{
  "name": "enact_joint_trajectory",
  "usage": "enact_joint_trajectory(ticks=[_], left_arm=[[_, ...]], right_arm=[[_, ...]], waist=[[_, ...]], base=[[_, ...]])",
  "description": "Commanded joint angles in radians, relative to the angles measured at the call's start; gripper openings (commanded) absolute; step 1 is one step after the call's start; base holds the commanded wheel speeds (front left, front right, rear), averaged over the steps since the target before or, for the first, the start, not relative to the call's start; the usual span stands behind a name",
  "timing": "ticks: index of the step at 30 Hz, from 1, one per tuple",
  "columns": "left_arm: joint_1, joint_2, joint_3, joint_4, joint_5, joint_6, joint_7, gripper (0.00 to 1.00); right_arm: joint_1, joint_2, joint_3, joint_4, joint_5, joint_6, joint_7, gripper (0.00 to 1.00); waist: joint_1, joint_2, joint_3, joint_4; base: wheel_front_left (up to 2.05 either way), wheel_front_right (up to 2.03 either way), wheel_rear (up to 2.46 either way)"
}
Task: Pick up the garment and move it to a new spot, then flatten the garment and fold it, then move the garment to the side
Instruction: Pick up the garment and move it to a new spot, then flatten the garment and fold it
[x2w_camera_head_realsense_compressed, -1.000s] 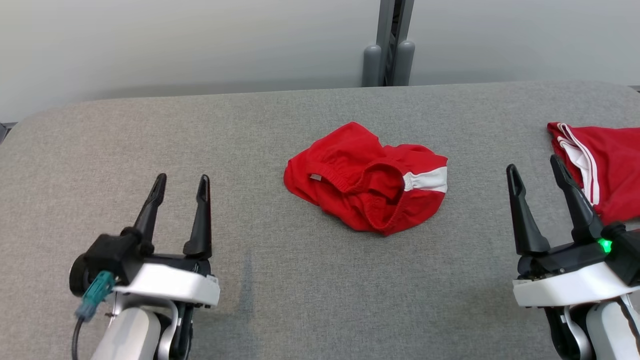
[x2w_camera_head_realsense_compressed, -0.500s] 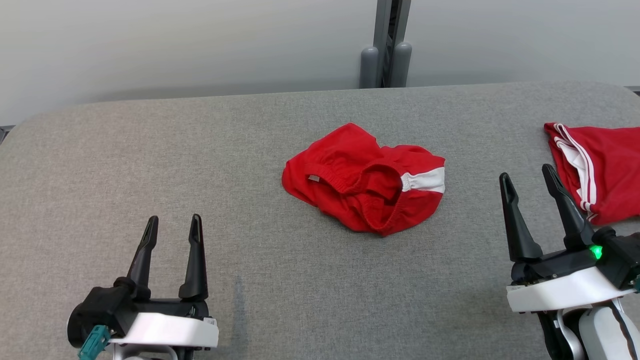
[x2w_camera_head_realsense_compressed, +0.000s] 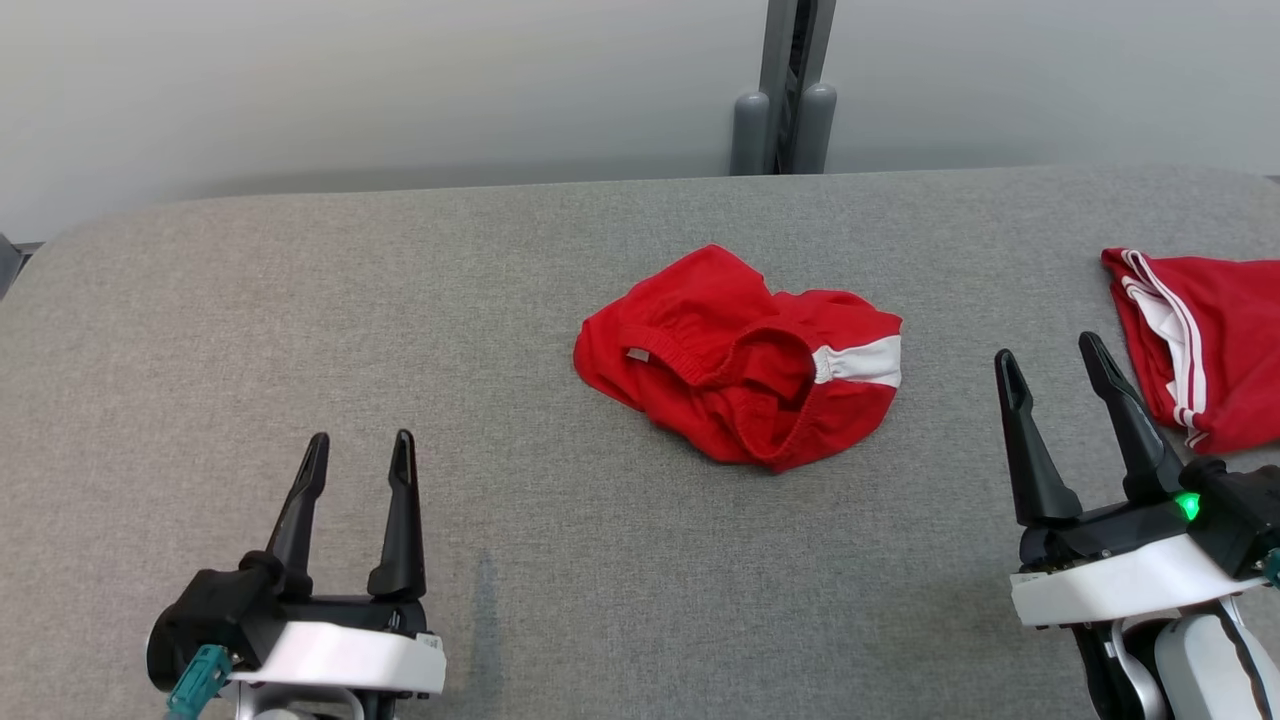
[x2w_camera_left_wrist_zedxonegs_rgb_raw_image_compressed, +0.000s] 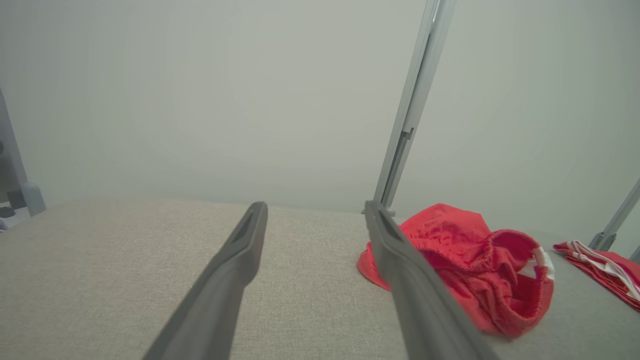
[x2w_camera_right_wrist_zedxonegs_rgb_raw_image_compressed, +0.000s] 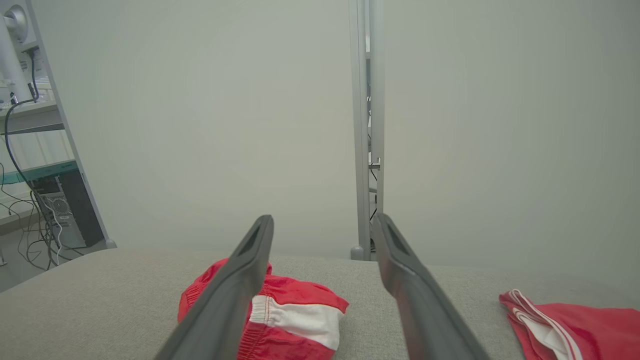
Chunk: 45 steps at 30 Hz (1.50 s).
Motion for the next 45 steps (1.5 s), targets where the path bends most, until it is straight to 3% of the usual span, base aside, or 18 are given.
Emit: enact_joint_trajectory(ticks=[1,11,19,35,36,37,38,45], left_arm=[[-0.018,0.004,0.005,0.002,0.008,-0.001,-0.002,1.00],[-0.019,0.003,0.008,0.006,0.004,-0.002,-0.002,1.00],[-0.053,0.003,-0.027,0.013,-0.001,-0.005,-0.002,1.00],[-0.116,0.004,-0.088,0.023,-0.023,0.014,-0.002,1.00],[-0.117,0.003,-0.091,0.024,-0.024,0.014,-0.002,1.00],[-0.117,0.003,-0.092,0.025,-0.025,0.014,-0.002,1.00],[-0.115,0.003,-0.092,0.026,-0.025,0.015,-0.002,1.00],[-0.102,0.004,-0.089,0.027,-0.026,0.019,-0.002,1.00]], right_arm=[[-0.004,-0.009,-0.001,0.005,-0.001,0.000,-0.001,1.00],[-0.018,-0.010,0.022,0.050,0.011,0.000,-0.001,1.00],[-0.124,-0.007,0.112,0.189,0.005,0.000,0.031,1.00],[-0.304,-0.010,0.165,0.459,0.009,0.000,0.065,1.00],[-0.309,-0.006,0.158,0.477,0.010,0.000,0.067,0.89],[-0.311,-0.002,0.153,0.488,0.012,0.000,0.067,0.32],[-0.314,0.000,0.150,0.495,0.013,0.000,0.065,0.00],[-0.325,0.008,0.114,0.510,0.023,0.000,0.041,0.00]], waist=[[0.0000,-0.0001,0.000,0.001],[0.0000,-0.0001,0.002,0.009],[0.0000,-0.0001,0.054,0.037],[0.0000,-0.0001,0.139,0.135],[0.0000,-0.0001,0.138,0.138],[0.0000,-0.0001,0.137,0.139],[0.0000,-0.0001,0.135,0.140],[0.0000,-0.0001,0.121,0.137]], base=[[0.00,0.00,0.00],[0.00,0.00,0.00],[0.00,0.00,0.00],[0.00,0.00,0.00],[0.00,0.00,0.00],[0.00,0.00,0.00],[0.00,0.00,0.00],[0.00,0.00,0.00]])
